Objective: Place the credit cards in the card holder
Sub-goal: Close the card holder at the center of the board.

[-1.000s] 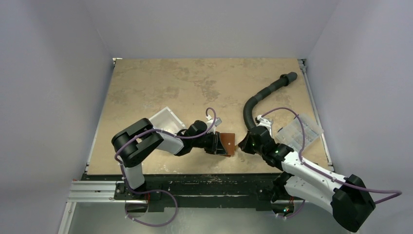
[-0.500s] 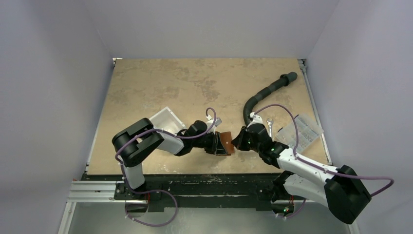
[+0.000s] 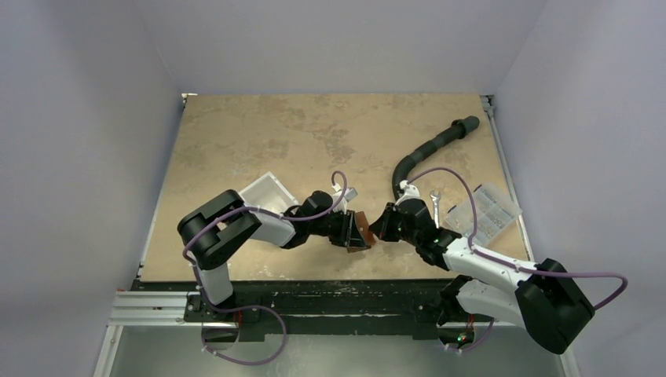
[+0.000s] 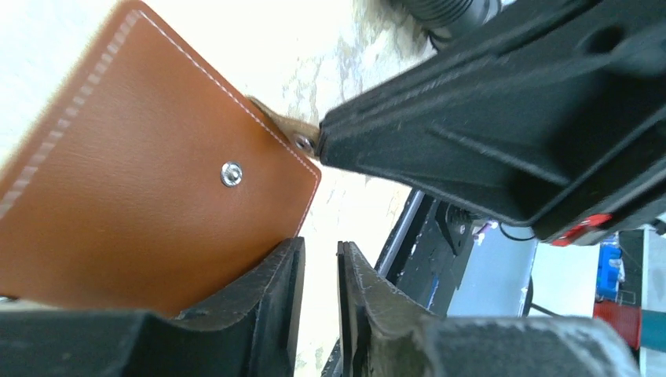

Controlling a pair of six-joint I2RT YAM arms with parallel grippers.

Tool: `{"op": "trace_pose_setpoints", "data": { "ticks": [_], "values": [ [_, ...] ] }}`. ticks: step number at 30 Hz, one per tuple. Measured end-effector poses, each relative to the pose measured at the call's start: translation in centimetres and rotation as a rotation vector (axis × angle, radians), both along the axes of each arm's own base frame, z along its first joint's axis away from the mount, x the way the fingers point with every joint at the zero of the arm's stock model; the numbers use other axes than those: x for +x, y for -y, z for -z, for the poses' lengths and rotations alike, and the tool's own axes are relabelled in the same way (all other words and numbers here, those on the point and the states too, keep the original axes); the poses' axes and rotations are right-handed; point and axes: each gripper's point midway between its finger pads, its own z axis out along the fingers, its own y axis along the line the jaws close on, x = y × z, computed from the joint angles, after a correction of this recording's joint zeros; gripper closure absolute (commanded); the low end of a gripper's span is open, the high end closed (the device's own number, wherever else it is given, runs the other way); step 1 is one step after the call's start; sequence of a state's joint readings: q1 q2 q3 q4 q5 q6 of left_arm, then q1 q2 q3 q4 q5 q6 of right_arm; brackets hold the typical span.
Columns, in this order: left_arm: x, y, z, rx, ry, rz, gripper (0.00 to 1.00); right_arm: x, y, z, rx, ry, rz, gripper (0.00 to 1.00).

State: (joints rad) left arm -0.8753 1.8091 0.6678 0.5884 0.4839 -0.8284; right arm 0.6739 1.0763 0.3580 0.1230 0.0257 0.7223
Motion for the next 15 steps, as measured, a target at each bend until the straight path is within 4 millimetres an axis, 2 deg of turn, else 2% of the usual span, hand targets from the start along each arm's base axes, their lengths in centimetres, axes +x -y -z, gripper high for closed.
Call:
{"op": "trace_pose_setpoints", "data": {
  "ticks": [2, 6, 8, 11, 13, 15],
  "values": [
    [0.6, -0.3, -0.6, -0.008, -0.006, -0.007, 0.73, -0.1, 0.0, 0.2, 0.000, -0.002, -0.001, 1.00],
    [3.8, -0.9, -3.2, -0.034, 0.017, -0.048, 0.83, -0.2, 0.0, 0.2, 0.004, -0.003, -0.005, 1.00],
    [5.5, -0.8, -4.4, -0.034, 0.041, -0.054, 0.86, -0.3, -0.1, 0.2, 0.006, -0.004, -0.009, 1.00],
    [6.9, -0.1, -5.9, -0.034, 0.076, -0.034, 0.91, -0.3, -0.1, 0.2, 0.009, -0.005, -0.013, 1.00],
    [7.4, 0.4, -5.9, -0.022, 0.085, -0.011, 0.94, -0.3, -0.1, 0.2, 0.010, -0.005, -0.013, 1.00],
    [7.7, 0.6, -5.1, 0.004, 0.080, 0.005, 0.96, -0.3, -0.1, 0.2, 0.010, -0.006, -0.013, 1.00]
  ]
}}
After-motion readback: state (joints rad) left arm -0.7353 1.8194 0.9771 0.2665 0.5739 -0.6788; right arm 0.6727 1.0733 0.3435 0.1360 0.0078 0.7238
